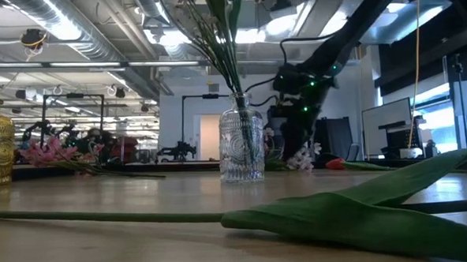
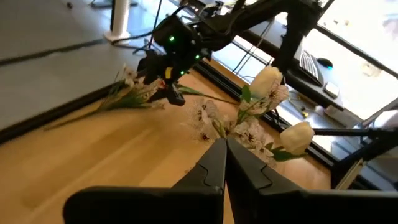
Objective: Sort flowers into vase by color
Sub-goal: Put the white flower into the transparent vase
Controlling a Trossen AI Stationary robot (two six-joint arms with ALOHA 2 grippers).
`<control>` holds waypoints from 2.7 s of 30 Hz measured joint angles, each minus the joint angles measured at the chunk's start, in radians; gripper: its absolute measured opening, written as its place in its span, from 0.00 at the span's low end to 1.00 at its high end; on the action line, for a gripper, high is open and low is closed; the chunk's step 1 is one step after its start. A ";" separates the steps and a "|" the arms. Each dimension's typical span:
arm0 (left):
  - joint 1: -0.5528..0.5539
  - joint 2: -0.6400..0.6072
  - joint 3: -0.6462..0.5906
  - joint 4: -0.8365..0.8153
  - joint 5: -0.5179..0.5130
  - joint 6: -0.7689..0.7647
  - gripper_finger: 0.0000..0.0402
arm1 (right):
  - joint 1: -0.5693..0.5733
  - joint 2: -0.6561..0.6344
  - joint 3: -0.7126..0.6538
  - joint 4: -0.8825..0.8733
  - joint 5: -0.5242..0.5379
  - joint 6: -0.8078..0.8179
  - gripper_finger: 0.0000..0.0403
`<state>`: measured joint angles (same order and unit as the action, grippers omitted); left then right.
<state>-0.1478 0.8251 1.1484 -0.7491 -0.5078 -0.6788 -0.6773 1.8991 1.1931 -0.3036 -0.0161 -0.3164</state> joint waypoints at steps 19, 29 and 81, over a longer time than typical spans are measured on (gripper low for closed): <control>0.130 0.024 -0.002 -0.281 -0.036 -0.290 0.13 | 0.043 -0.023 -0.002 -0.032 0.124 -0.151 0.03; 0.300 0.034 -0.002 -0.395 0.082 -0.066 0.34 | 0.263 -0.352 0.000 -0.043 0.426 -0.503 0.03; 0.489 0.747 -0.561 1.298 0.806 0.154 0.36 | 0.442 -0.500 0.001 -0.037 0.284 -0.083 0.03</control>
<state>0.3408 1.5719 0.5877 0.5485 0.2980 -0.5245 -0.2356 1.3987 1.1938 -0.3405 0.2684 -0.3994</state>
